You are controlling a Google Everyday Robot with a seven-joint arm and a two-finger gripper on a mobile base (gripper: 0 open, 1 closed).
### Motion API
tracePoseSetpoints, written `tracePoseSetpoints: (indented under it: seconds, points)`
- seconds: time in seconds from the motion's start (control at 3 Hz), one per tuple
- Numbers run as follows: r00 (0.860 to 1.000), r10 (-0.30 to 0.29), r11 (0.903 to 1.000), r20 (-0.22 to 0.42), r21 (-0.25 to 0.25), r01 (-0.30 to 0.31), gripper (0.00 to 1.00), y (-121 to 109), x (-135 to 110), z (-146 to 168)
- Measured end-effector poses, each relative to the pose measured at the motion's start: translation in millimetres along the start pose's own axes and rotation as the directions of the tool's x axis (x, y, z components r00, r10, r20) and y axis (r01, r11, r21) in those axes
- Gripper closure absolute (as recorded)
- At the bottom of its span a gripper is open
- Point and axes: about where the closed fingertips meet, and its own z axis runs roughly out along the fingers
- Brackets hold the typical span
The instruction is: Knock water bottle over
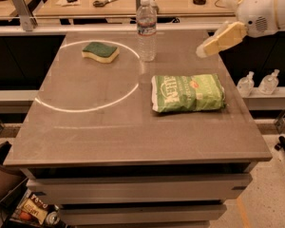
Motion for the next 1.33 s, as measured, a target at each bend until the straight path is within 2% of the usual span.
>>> tracePoseSetpoints:
  seconds: [0.33, 0.67, 1.0, 1.33]
  points:
    - [0.997, 0.048, 0.9976, 0.065, -0.053, -0.044, 0.00, -5, -3, 34]
    - [0.986, 0.090, 0.9955, 0.139, -0.043, -0.085, 0.00, -20, 2, 51]
    - [0.970, 0.118, 0.9929, 0.211, -0.007, -0.119, 0.00, -38, 5, 60]
    - [0.970, 0.118, 0.9929, 0.211, -0.007, -0.119, 0.00, -38, 5, 60]
